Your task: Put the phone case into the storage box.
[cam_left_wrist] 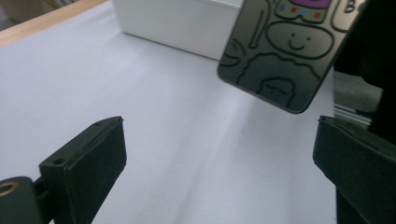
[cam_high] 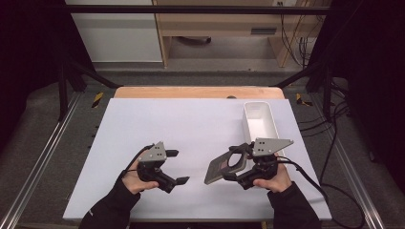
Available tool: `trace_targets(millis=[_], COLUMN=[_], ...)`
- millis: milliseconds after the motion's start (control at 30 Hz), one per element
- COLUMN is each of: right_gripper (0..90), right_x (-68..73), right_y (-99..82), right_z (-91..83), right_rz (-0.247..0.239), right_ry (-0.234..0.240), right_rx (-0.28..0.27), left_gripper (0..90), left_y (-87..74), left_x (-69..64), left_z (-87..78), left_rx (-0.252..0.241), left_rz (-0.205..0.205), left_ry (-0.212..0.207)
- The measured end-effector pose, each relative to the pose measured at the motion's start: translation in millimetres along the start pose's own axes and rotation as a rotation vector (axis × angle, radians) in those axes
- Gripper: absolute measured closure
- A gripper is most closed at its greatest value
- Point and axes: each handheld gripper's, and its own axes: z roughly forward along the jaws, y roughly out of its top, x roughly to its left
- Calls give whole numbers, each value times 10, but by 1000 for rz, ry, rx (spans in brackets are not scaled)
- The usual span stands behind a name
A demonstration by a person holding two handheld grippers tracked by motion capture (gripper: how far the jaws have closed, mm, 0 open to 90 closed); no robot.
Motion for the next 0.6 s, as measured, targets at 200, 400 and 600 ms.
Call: trace_targets(millis=[200, 400, 600], right_gripper=[120, 120, 120], right_x=[-21, -35, -46], right_y=[24, 43, 71], right_z=[-34, -71, -122], right_rz=[22, 39, 65], right_ry=[-48, -95, -157], right_rx=[5, 16, 33], left_gripper=[23, 21, 20], left_y=[-129, -272, -424], left_x=[124, 223, 297], left_z=[-149, -313, -441], left_rx=[-37, -69, -91], left_rz=[-75, -131, -178], left_ry=[115, 216, 293])
